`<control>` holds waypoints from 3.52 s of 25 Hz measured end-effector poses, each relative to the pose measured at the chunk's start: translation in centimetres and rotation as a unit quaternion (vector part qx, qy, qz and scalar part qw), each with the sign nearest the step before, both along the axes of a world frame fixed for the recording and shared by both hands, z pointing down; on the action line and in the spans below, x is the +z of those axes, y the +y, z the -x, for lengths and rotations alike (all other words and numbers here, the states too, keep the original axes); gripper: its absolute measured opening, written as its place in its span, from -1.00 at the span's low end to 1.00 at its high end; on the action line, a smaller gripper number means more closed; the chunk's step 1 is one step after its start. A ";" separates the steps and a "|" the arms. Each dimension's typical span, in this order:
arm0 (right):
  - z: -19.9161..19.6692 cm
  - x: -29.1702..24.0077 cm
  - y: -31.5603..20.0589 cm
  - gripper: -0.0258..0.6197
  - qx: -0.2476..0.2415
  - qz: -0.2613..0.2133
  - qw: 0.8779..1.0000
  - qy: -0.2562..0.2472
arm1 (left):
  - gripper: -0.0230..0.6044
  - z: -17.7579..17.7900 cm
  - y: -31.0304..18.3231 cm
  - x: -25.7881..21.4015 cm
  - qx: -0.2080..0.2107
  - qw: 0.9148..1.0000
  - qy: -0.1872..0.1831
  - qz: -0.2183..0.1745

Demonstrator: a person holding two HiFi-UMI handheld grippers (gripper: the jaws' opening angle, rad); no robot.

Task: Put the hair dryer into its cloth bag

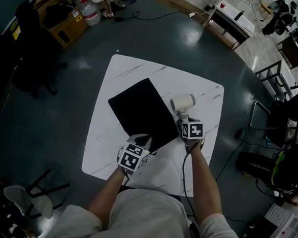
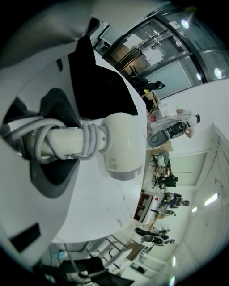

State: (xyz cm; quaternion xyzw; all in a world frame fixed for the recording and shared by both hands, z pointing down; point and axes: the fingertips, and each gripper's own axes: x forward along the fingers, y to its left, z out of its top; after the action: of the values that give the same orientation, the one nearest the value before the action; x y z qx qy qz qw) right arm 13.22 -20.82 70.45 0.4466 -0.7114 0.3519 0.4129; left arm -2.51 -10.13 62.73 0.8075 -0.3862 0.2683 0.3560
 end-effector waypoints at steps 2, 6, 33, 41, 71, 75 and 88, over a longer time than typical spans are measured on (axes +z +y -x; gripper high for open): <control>-0.5 -0.2 1.1 -0.20 0.007 -0.001 1.000 -0.008 | -0.87 -0.2 0.4 0.0 0.004 1.000 -0.002 0.000; -1.4 -1.0 3.3 -0.21 0.023 -0.010 0.999 -0.029 | -0.87 -0.5 1.3 0.3 0.007 1.000 -0.004 0.002; -3.2 -6.0 24.5 -0.21 -0.060 -0.023 0.996 -0.065 | -0.87 -2.0 4.5 0.9 0.038 0.997 -0.053 -0.043; -1.2 -4.9 25.9 -0.21 -0.094 -0.007 0.994 -0.062 | -0.88 -2.9 5.2 0.2 0.052 0.996 -0.055 -0.050; 3.8 -2.5 23.4 -0.21 -0.157 0.037 0.986 -0.038 | -0.87 -3.0 6.4 -1.3 0.073 0.994 -0.044 -0.062; 4.3 -2.3 22.5 -0.21 -0.160 0.036 0.986 -0.039 | -0.87 -3.1 6.6 -1.0 0.072 0.995 -0.044 -0.057; 6.1 -2.1 20.8 -0.21 -0.157 0.031 0.986 -0.047 | -0.87 -3.1 7.8 -1.1 0.070 0.995 -0.029 -0.057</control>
State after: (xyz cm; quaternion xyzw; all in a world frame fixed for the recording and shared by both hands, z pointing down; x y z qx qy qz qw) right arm 7.16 -0.06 68.31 0.2994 -0.7803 0.3248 0.4427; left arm 0.63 -2.35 61.68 0.8437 -0.3533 0.2935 0.2779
